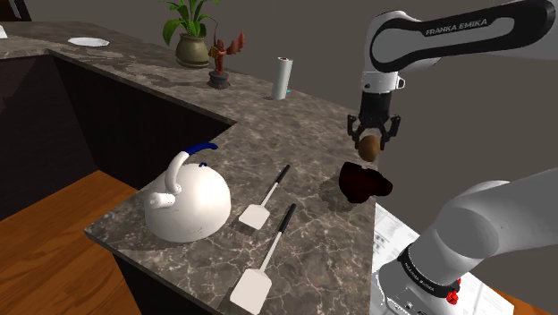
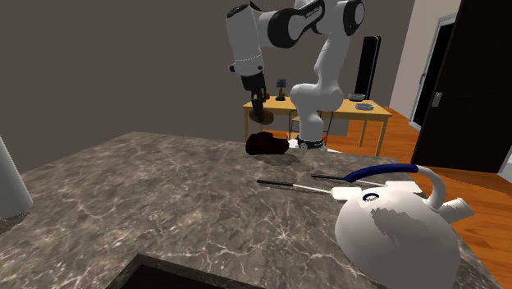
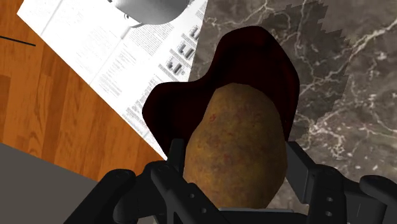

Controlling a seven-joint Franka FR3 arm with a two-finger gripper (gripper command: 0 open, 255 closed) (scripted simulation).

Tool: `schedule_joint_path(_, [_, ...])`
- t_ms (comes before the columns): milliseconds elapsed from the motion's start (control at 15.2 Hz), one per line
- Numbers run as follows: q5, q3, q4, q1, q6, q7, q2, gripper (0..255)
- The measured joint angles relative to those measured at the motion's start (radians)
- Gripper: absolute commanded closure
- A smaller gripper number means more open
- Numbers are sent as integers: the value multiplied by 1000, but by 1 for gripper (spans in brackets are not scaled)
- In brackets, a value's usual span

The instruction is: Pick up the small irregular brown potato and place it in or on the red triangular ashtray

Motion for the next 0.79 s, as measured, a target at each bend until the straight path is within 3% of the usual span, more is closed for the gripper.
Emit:
schedule_joint_path(264, [-15, -16, -87, -10, 35, -17, -53, 255])
schedule_joint_path(792, [-19, -19, -168, -12, 158, -13, -10, 255])
